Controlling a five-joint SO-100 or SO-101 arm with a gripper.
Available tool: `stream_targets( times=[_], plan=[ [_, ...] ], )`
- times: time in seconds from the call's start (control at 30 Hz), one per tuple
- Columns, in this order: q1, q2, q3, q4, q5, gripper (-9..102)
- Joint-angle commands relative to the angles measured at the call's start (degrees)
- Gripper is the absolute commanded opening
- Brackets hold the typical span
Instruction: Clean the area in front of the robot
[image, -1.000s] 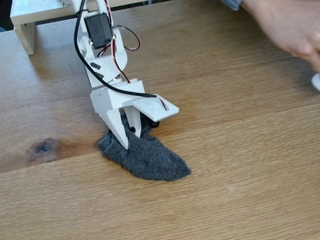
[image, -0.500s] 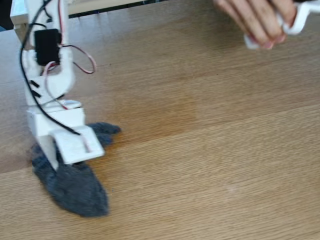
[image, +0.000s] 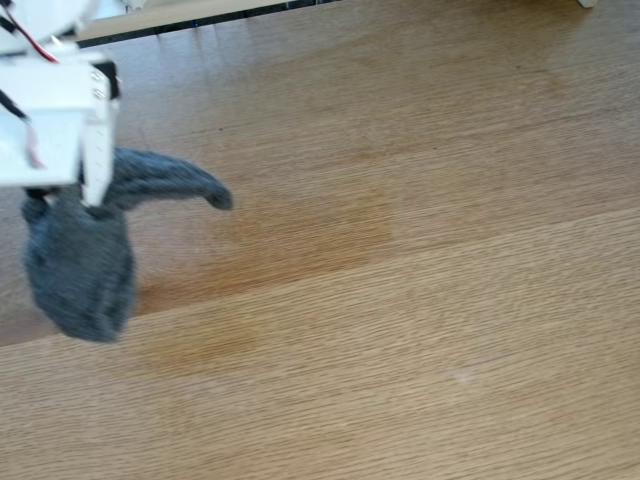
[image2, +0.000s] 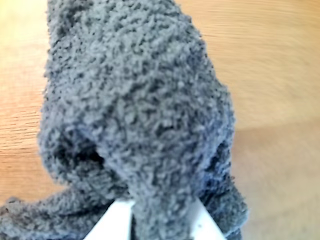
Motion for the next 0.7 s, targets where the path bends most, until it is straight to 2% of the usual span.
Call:
stream_targets(
  times=[0.0, 0.1, 0.2, 0.33, 0.47, 0.63, 0.67],
  plan=[
    [10.90, 15.82, 9.76, 2.99, -0.97, 0],
    [19.86, 21.18, 24.08, 2.64, -8.17, 0],
    [27.51, 26.02, 39.81, -3.87, -18.46, 0],
    [35.24, 31.38, 59.15, -20.65, -34.54, 0],
    [38.85, 31.73, 72.51, -33.31, -46.67, 0],
    [39.55, 30.67, 78.13, -39.99, -49.92, 1],
    [39.64, 30.50, 78.13, -39.90, -49.57, 6]
  ],
)
